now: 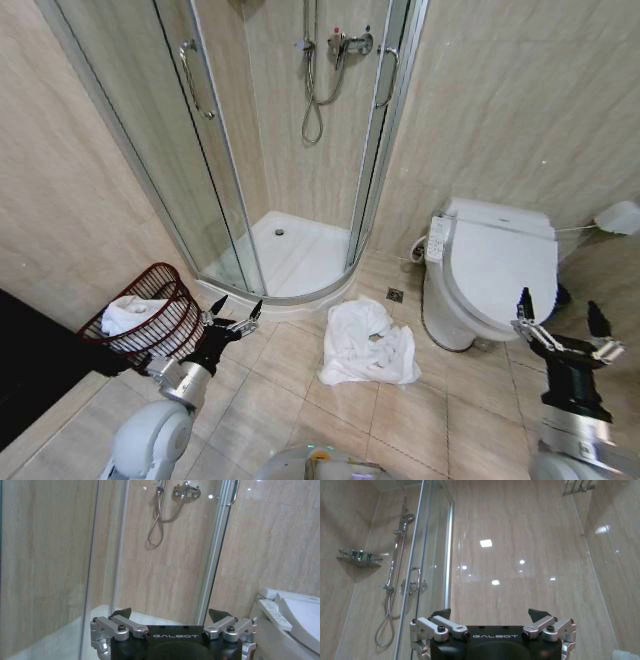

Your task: Discard the used towel into the hamper.

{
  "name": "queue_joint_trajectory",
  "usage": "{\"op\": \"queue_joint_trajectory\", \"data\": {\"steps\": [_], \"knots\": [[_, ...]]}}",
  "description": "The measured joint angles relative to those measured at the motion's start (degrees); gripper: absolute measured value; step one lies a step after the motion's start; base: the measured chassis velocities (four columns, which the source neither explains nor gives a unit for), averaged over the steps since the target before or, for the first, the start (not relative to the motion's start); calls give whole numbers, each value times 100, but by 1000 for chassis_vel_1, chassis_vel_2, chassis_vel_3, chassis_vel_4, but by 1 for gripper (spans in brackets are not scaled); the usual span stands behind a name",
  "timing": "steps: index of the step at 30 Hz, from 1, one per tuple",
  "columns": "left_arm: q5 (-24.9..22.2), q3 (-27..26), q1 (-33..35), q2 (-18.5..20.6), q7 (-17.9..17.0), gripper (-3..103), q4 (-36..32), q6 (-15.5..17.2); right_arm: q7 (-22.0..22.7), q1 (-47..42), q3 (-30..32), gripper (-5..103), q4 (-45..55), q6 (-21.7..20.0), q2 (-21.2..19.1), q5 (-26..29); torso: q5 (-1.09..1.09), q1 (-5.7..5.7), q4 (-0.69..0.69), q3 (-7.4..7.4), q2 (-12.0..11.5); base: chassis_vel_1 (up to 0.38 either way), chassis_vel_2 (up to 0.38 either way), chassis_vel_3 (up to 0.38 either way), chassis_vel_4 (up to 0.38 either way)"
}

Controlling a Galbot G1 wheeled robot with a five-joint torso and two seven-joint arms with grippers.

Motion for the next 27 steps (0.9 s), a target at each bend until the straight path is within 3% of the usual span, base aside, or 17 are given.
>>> {"op": "queue_joint_trajectory", "data": {"steps": [27], "knots": [[0,0,0,0,0,100,0,0,-4,-30,-41,100,-4,-30,-4,-5,0,-244,0,-395,-640,0,0,0,0]]}}
